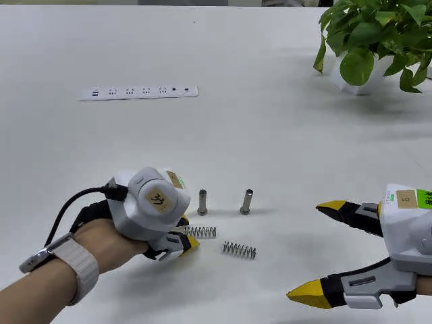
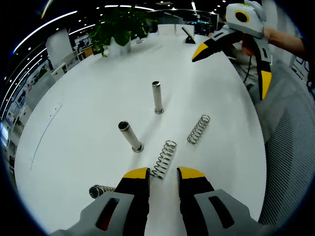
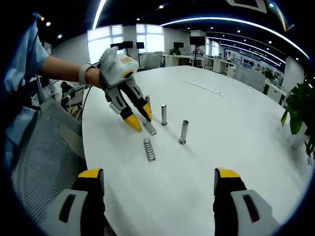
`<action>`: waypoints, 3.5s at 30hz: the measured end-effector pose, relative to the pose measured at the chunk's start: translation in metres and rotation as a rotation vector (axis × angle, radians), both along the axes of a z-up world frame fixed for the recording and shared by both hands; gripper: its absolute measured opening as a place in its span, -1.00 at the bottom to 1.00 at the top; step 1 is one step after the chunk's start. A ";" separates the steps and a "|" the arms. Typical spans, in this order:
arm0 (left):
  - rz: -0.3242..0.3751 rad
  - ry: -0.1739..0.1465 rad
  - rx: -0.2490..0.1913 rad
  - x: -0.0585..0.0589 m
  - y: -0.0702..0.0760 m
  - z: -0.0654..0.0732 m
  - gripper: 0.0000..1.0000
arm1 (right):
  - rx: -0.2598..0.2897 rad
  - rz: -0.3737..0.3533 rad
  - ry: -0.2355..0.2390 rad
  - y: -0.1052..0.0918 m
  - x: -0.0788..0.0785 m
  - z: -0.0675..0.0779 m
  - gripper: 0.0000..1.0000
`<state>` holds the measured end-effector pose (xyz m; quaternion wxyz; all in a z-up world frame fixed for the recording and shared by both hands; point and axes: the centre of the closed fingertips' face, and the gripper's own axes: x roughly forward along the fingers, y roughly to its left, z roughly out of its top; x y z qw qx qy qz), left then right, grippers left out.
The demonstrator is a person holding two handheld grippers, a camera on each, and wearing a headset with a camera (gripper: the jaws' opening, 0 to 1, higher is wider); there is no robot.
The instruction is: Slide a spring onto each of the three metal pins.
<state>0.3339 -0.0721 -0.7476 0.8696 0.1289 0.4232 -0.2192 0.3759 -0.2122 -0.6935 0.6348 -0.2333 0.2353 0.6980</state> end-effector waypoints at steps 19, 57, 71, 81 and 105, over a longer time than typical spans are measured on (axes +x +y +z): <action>-0.007 0.111 0.028 0.000 -0.003 -0.007 -0.73 | 0.008 -0.018 0.009 0.002 -0.005 -0.001 0.80; 0.168 -0.075 -0.150 -0.040 -0.010 0.017 -0.80 | -0.018 0.043 0.063 0.024 -0.038 -0.004 0.73; 0.147 -0.289 -0.202 -0.043 -0.033 0.049 -0.80 | -0.006 0.113 0.058 0.044 -0.049 0.009 0.65; 0.106 -0.366 -0.218 -0.045 -0.044 0.063 -0.81 | -0.005 0.180 0.071 0.057 -0.056 0.021 0.50; -0.003 -0.393 -0.300 -0.051 -0.062 0.067 -0.81 | -0.097 0.348 0.176 0.067 -0.079 0.028 -0.48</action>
